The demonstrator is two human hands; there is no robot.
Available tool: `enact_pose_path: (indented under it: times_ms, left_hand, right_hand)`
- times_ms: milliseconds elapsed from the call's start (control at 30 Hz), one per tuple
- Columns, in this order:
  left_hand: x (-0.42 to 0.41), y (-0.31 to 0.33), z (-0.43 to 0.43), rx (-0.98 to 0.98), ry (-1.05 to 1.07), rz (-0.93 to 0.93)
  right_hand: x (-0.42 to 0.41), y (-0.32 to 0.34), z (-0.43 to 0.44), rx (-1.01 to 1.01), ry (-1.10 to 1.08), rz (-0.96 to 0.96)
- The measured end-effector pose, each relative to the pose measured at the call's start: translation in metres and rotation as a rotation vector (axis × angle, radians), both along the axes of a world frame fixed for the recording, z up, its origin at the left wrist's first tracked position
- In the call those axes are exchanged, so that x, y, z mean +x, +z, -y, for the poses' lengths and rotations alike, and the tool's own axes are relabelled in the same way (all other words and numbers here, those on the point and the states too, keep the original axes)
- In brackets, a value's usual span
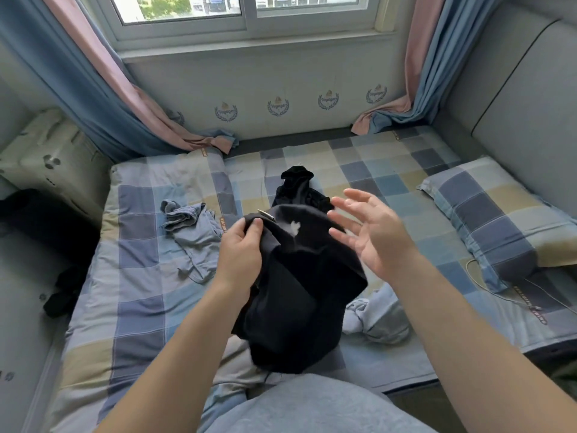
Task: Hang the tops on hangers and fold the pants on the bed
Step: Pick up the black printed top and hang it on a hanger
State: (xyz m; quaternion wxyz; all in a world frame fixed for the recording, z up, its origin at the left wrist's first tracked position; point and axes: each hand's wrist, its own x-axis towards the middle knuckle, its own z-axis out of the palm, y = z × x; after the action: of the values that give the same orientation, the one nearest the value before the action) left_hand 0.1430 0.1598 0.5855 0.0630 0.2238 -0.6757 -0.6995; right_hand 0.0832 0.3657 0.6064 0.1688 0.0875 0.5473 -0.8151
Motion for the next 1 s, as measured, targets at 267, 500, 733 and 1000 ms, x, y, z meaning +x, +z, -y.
enact_pose_path:
  times_ms: [267, 500, 733, 1000]
  left_hand:
    - [0.007, 0.014, 0.011, 0.324, 0.053, 0.035]
    - [0.019, 0.039, 0.017, 0.286, -0.174, -0.008]
    - [0.023, 0.05, 0.028, 0.295, -0.122, -0.016]
    - [0.019, 0.031, 0.053, 0.287, 0.091, -0.001]
  right_hand:
    - [0.059, -0.051, 0.031, 0.499, 0.547, -0.154]
    - [0.04, -0.07, 0.044, 0.934, 0.551, -0.478]
    - [0.022, -0.099, 0.051, 1.256, 0.422, -0.401]
    - [0.009, -0.124, -0.011, 1.39, 0.358, -0.095]
